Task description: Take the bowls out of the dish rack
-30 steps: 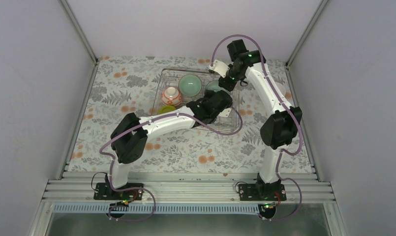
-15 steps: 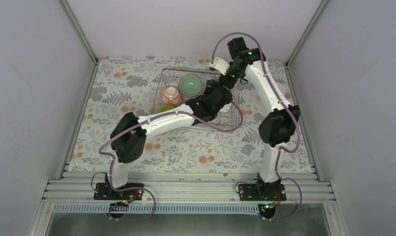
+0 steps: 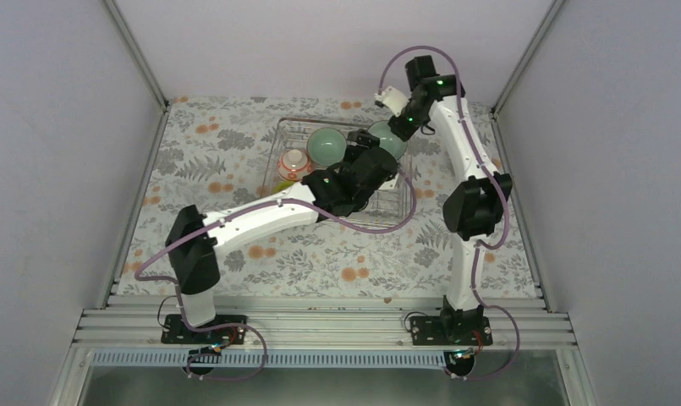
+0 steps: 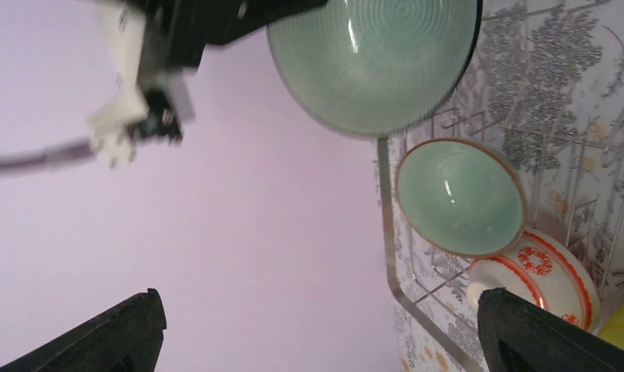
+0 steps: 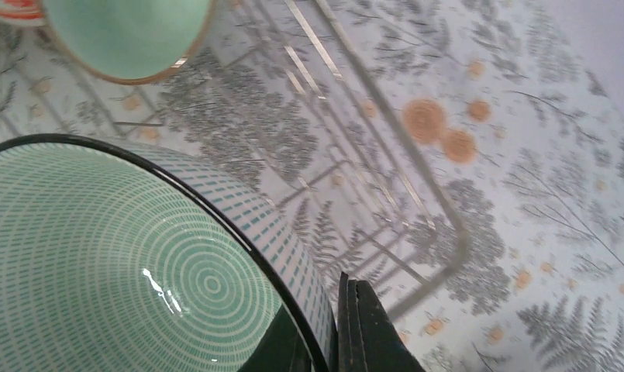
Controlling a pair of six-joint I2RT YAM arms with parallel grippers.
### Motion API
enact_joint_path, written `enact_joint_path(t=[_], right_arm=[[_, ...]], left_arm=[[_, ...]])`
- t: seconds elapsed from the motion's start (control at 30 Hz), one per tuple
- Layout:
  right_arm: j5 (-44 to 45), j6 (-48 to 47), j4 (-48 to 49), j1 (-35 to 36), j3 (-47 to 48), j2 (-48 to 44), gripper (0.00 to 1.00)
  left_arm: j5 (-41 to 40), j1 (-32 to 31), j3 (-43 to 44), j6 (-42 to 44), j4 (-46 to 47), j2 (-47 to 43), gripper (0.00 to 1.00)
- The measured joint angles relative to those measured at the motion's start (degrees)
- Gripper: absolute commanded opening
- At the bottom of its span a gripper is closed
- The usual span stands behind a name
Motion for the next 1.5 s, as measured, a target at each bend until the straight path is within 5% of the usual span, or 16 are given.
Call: enact_joint_path(t=[0.27,0.7,0.97,1.5], right_arm=[[-0.28,1.53,0.87,-8.37,0.59,-0.28,0.04],[-1.75,1.86,1.44,-25.07,-6.56,-8.2,0.04],[-2.8,2.51,4.26,-34.99,-13.97,-10.43,0.04],[-7.48,9.14,19.45,-36.94,-22.75,-8.33,0.04]], left_arm=[[1.36,2.45,-0.59,-3.1,-2.01,-7.3,1.0],[15.76,22.6,-4.98,-13.0,-6.03,-12.74,1.0],[24.02,28.28,-9.84,-17.62,-5.97,-13.11,1.0],[32.44,32.57,-12.24,-21.7,-5.35,-13.11,1.0]])
